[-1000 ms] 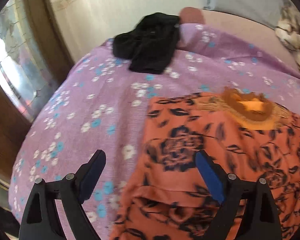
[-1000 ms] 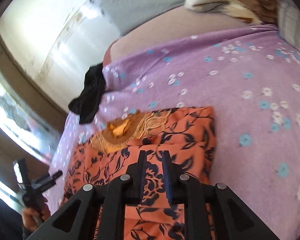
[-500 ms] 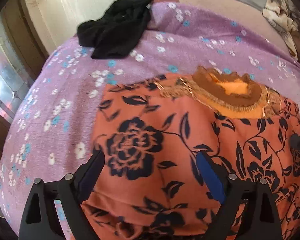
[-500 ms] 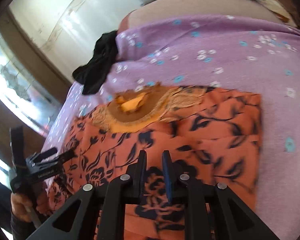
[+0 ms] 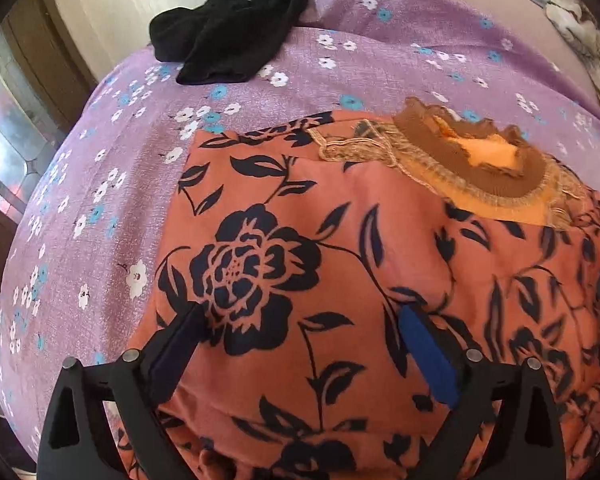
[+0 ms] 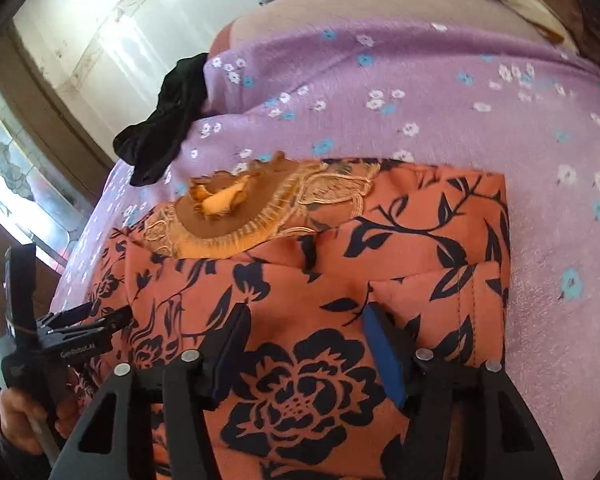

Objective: Fold small clothes

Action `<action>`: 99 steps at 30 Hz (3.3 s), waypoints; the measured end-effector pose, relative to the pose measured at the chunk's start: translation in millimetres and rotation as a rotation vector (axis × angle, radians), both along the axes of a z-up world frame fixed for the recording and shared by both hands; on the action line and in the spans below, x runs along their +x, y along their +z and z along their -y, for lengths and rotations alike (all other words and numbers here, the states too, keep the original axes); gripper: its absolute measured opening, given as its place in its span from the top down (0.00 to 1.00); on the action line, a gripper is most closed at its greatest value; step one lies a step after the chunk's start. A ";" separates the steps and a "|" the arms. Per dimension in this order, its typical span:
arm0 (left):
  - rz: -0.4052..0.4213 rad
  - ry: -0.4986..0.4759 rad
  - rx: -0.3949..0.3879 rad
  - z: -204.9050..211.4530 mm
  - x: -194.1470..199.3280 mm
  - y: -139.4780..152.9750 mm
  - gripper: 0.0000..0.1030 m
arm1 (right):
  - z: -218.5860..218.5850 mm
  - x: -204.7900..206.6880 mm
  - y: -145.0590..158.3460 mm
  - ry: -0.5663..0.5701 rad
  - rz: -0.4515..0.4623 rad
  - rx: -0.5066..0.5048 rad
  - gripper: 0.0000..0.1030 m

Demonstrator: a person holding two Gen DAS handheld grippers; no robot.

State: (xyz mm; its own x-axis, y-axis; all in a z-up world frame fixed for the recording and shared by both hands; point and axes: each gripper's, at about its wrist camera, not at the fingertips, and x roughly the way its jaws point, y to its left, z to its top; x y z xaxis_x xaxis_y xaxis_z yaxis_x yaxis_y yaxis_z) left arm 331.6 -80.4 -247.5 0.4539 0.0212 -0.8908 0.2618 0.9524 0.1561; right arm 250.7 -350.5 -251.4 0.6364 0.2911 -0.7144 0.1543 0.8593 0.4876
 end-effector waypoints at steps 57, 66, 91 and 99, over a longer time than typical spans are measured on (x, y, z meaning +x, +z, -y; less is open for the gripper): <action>-0.055 0.446 -0.271 -218.8 -230.0 19.6 0.03 | 28.6 -252.1 -9.0 -0.180 -0.046 0.263 0.46; -0.119 0.259 -0.274 -186.4 -230.6 10.0 0.86 | 34.5 -252.5 -31.0 -0.187 -0.072 0.370 0.45; -0.076 0.317 -0.213 -251.8 -230.8 32.7 0.92 | 24.8 -260.9 -28.2 -0.148 -0.106 0.398 0.40; -0.121 0.125 -0.157 -192.3 -228.2 14.0 0.40 | 23.6 -284.1 -35.0 -0.135 -0.192 0.492 0.39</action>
State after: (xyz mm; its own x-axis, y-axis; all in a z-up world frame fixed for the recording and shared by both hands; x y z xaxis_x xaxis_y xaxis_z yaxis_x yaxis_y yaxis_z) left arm 103.4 111.9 -233.5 0.3465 -0.0723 -0.9353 0.1478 0.9888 -0.0217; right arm -33.4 -374.1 -286.4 0.5627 0.5449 -0.6217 0.3734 0.5034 0.7792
